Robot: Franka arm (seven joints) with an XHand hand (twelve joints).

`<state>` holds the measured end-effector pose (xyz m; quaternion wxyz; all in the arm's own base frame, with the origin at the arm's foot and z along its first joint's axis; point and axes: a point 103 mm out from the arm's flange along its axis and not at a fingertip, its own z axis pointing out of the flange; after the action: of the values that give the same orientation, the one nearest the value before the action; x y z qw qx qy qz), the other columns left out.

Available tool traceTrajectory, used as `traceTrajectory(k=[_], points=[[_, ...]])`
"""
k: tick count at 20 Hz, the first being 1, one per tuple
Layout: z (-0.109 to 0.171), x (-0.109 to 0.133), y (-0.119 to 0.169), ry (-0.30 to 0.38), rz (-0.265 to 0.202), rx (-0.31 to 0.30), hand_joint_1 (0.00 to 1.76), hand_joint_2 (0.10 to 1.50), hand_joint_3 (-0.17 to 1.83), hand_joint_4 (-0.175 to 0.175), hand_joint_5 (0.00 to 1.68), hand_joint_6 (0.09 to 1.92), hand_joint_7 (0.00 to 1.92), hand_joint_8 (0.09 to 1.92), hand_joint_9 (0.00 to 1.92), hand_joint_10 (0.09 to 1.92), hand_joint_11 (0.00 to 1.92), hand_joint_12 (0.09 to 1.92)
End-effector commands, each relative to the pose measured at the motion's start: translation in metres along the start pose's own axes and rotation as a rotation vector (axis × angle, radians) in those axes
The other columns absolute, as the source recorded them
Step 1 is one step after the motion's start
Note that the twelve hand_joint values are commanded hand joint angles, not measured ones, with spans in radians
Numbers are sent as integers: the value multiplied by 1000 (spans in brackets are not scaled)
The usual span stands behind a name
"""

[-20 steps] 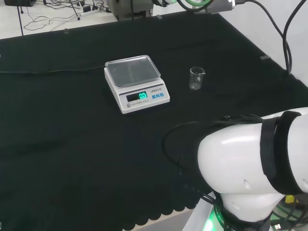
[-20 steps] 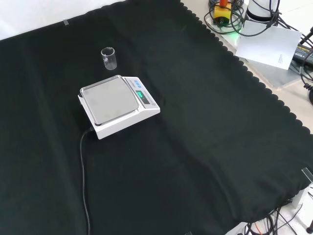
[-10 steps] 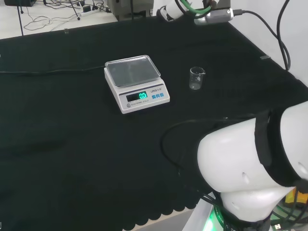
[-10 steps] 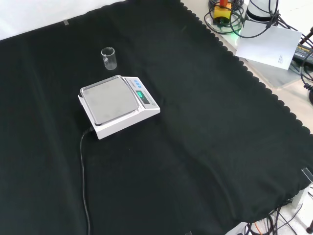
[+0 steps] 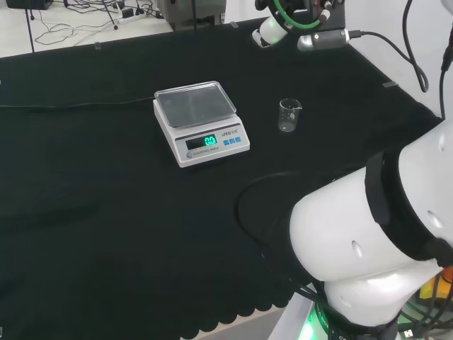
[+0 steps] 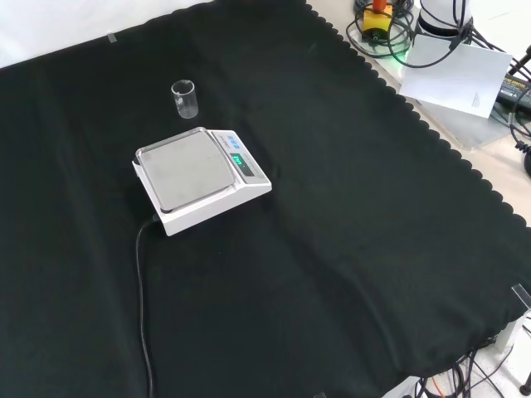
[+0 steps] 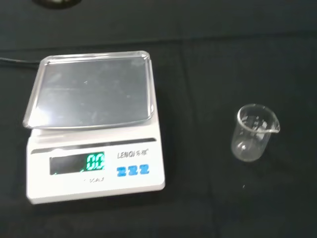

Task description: Pick up the beaker.

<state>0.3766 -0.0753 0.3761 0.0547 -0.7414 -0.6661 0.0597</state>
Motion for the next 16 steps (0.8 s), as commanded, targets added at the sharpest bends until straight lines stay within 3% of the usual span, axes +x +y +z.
traceTrajectory(k=[1,16], points=[[43,-27,35,-25,14,14,694,751,483,24,457,173,381,655,451,776,0,1385],[103,-75,98,95,34,133,707,755,486,13,516,203,413,666,488,773,0,1425]])
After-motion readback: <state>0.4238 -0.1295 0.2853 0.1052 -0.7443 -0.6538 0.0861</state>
